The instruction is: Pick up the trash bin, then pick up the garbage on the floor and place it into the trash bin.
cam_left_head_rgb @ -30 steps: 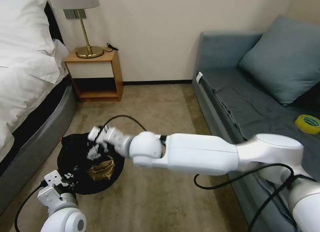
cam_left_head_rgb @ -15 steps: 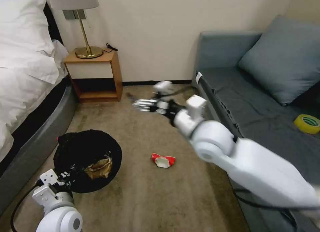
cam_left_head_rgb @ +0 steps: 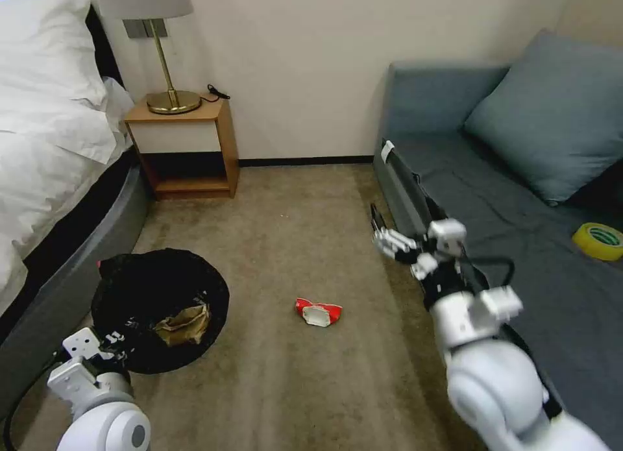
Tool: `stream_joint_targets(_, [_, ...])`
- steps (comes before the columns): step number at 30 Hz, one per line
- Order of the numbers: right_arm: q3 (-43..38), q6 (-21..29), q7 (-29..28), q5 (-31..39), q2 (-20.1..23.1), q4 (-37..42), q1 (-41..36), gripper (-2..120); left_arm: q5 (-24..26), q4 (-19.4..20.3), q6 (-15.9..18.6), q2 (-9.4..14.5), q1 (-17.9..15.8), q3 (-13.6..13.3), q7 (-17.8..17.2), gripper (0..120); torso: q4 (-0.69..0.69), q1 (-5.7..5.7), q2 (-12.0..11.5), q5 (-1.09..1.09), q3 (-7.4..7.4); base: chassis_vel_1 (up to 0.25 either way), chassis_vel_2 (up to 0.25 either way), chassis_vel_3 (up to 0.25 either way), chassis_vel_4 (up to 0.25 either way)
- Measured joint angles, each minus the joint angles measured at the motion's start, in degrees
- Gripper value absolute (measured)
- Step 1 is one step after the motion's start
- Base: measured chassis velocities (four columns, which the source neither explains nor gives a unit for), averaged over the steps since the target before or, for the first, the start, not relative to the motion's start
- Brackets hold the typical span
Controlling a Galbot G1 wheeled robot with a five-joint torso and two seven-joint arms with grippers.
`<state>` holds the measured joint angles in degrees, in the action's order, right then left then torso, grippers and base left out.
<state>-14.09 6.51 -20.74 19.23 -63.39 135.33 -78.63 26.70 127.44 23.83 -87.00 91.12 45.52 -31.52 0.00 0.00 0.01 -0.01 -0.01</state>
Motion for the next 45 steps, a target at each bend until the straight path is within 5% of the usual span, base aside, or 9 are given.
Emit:
stream_joint_targets(6, [-0.17, -2.96, 0.84, -11.40, -8.74, -1.13, -6.76, 100, 0.44, -0.06, -0.51, -0.09, -0.02, 0.80, 0.50, 1, 0.00, 0.00, 0.00, 0.00, 0.00, 0.000, 0.000, 0.000, 0.000])
stream_joint_targets(10, [-0.19, -4.42, 1.66, -13.45, -10.36, -2.59, -7.80, 100, 0.60, -0.03, -0.56, -0.11, -0.22, 1.07, 0.64, 1, 0.00, 0.00, 0.00, 0.00, 0.01, 0.000, 0.000, 0.000, 0.000])
stream_joint_targets(45, [2.20, -4.25, 3.50, -12.19, -8.30, -7.82, -2.23, 100, 0.71, -0.38, -0.98, -0.10, 0.10, 1.52, 0.87, 1, -0.01, 0.00, 0.00, 0.01, 0.02, -0.078, 0.075, 0.080, -0.074])
